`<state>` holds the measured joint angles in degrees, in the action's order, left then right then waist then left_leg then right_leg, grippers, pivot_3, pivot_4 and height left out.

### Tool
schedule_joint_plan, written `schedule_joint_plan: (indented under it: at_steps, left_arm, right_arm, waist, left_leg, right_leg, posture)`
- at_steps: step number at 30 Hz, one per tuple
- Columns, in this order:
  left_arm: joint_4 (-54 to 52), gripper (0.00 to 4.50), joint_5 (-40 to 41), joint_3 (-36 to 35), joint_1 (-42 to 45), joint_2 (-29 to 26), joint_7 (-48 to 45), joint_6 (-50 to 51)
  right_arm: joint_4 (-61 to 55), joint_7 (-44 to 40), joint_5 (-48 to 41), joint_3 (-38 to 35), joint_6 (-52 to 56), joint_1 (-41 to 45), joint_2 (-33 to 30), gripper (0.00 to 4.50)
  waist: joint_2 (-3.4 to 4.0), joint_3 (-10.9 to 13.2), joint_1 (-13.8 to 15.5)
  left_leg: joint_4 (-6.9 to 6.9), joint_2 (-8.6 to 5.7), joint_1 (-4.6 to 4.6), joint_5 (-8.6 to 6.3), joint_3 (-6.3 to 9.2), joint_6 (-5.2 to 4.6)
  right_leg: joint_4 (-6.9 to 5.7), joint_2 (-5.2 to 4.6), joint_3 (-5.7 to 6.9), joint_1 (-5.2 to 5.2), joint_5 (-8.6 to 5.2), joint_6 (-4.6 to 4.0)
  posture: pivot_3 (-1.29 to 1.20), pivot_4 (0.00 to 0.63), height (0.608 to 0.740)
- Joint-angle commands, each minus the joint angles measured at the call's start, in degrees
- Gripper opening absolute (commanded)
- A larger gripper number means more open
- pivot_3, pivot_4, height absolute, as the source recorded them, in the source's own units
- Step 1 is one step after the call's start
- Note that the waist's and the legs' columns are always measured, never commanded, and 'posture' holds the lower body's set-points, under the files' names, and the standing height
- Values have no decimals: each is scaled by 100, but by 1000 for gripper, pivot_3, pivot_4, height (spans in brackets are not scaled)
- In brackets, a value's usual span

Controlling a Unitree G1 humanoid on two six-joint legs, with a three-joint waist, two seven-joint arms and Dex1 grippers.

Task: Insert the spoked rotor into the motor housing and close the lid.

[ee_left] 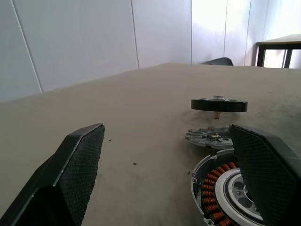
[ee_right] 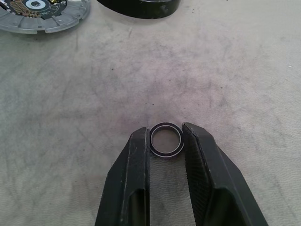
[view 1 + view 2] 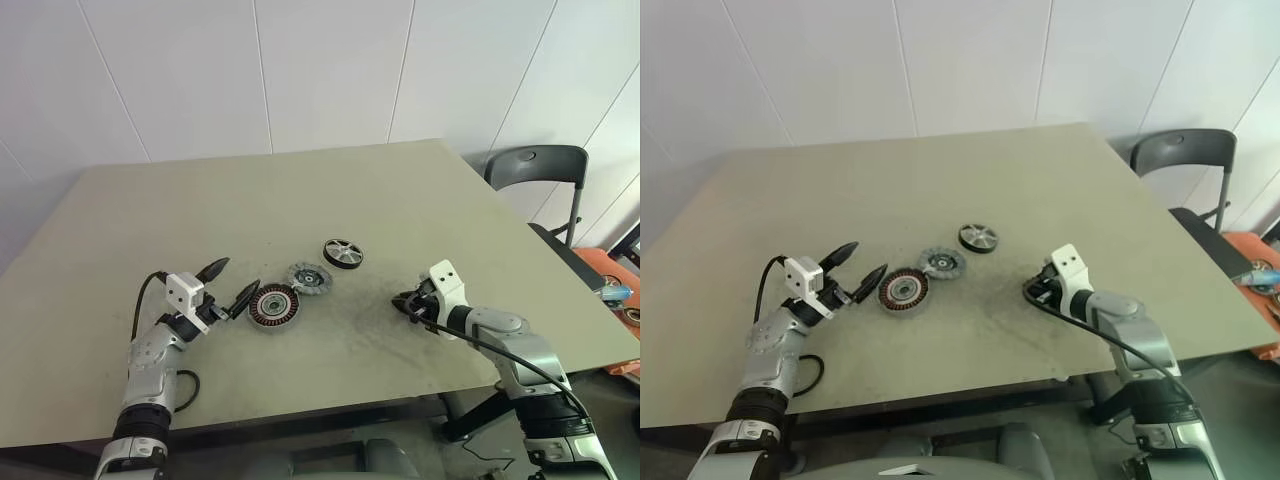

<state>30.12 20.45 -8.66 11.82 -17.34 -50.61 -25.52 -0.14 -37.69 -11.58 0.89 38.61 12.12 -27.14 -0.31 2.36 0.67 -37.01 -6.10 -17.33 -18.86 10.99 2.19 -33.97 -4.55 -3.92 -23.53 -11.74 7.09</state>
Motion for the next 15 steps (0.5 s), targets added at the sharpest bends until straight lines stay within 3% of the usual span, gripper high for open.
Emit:
schedule_joint_plan:
  at_steps: [1,9,15]
  left_arm:
    - [-494,4500,81,-5,-40,-17,24,67]
    - [-1350,4500,60,67,-149,-29,339,647]
    - [-1753,4500,193,-33,-255,-151,430,940]
  right_arm:
    - [-463,-185,-361,234,-104,143,405,667]
    - [-75,-106,-147,1010,-428,1548,1323,667]
    - [728,-260,78,1743,-34,2227,1707,667]
  waist:
    - [0,3,-14]
    - [12,10,12]
    - [10,9,5]
  left_leg:
    - [0,2,-1,0,-1,0]
    - [-11,2,-15,2,-6,3]
    - [3,-2,-23,-3,-9,9]
  right_leg:
    - [-1,1,0,-4,0,0]
    - [-11,-2,-1,-58,23,17]
    - [-10,-2,0,-80,38,-8]
  posture:
    - [0,0,740]
    - [0,0,740]
    - [0,0,740]
